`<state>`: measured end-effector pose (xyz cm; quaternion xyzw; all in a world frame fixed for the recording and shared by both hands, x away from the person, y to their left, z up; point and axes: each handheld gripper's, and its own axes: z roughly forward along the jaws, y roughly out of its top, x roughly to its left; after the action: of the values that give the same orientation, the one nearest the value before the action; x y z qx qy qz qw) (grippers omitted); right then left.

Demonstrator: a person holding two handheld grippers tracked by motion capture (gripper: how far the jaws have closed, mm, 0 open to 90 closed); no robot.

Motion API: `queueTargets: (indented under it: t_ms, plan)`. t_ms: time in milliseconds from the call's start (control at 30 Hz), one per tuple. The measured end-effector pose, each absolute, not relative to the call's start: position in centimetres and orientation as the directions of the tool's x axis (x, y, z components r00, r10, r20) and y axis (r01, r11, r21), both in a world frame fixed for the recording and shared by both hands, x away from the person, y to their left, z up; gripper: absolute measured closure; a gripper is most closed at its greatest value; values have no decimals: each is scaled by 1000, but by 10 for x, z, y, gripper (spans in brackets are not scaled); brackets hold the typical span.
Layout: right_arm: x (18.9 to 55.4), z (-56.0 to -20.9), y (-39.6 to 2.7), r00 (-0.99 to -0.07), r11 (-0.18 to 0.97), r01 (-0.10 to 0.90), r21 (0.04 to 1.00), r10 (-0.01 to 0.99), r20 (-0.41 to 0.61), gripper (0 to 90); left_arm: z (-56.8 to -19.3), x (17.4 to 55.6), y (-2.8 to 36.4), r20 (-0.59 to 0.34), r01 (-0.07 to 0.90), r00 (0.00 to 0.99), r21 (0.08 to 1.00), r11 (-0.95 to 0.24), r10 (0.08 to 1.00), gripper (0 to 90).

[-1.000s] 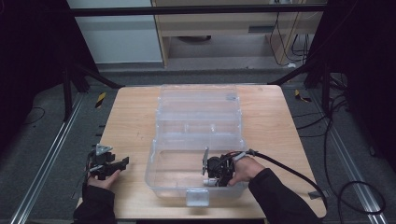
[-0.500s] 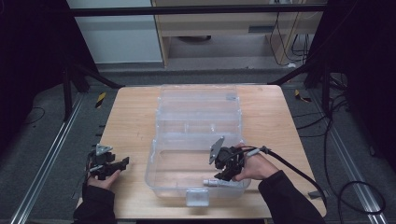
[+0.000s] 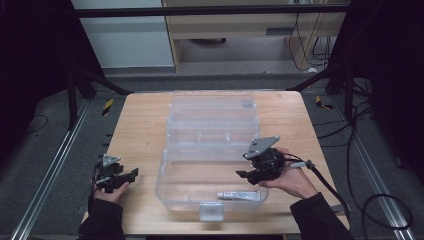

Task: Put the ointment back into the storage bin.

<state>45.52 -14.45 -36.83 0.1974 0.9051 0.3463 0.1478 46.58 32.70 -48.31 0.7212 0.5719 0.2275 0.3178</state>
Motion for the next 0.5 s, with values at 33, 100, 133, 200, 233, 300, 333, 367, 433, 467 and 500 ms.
queueTargets:
  t_ms: [33,100,133,200,233,300,333,367,433,467,500]
  plan:
    - [455,-368,-148,-869,668,254,699,475,-139,375,-483,466,327,-35,680,242,719,-143,970,367]
    - [454,-366,-158,-839,616,278,737,529,-127,344,-483,466,327,-36,681,241,719,-142,970,367]
    - [454,-365,-162,-829,593,287,752,547,-115,325,-483,466,327,-36,681,241,719,-143,970,367]
    - [453,-364,-170,-806,558,301,774,582,-106,294,-483,466,327,-34,680,241,719,-144,970,367]
    - [453,-364,-175,-794,543,311,780,600,-101,281,-483,466,327,-35,680,242,719,-144,970,367]
    - [452,-365,-181,-774,513,325,795,627,-88,234,-483,466,327,-34,679,243,720,-145,969,367]
    - [452,-365,-183,-770,505,330,798,633,-82,219,-483,466,327,-34,680,243,719,-145,969,366]
    - [452,-366,-187,-758,481,341,808,649,-66,207,-483,466,327,-34,679,243,719,-145,969,366]
    - [451,-367,-193,-740,452,348,821,670,-55,187,-483,466,327,-34,679,243,720,-145,969,366]
    - [451,-368,-196,-730,442,355,824,682,-51,179,-483,466,327,-34,679,243,720,-145,969,365]
    - [451,-369,-199,-718,429,361,828,694,-47,168,-483,466,327,-35,679,243,720,-145,969,365]
